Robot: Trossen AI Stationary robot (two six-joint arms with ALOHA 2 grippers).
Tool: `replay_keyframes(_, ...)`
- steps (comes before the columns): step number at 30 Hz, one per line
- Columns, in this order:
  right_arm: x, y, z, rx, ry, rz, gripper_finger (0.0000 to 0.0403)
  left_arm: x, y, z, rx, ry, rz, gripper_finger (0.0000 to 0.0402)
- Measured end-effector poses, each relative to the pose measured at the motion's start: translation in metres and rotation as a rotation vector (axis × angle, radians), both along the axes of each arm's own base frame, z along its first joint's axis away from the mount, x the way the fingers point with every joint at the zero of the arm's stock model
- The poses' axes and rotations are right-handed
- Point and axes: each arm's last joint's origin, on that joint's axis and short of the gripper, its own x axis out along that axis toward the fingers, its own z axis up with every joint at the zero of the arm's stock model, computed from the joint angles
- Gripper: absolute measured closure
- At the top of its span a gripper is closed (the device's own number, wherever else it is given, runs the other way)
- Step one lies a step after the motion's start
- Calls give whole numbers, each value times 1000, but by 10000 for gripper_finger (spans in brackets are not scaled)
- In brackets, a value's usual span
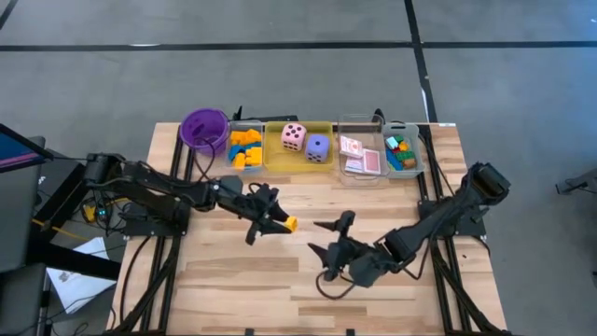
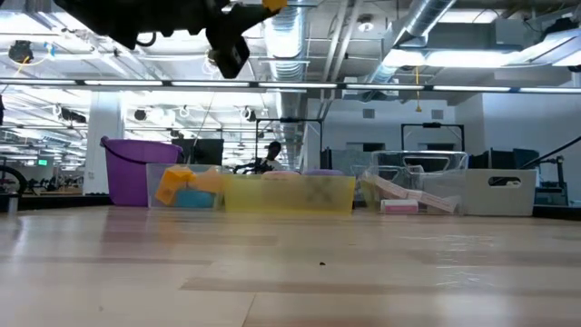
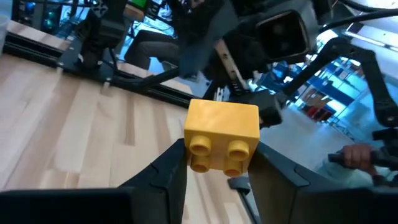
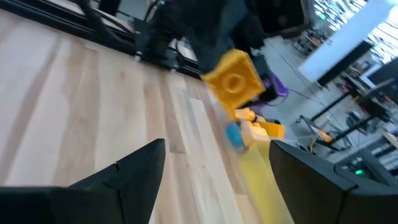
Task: Pick & Place Toys
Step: Put the small yellow game piece into the gray bin
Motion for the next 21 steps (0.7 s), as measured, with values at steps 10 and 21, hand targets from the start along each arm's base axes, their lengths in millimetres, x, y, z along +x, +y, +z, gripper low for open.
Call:
replay_keyframes(10,4,-7,-1,-3,-5,-20,121,0,1,1,-16,-12,19,271)
replay_keyframes(21,8,-10,2,-33,-10,-18,121,1,2,1,-53,-1,56,271)
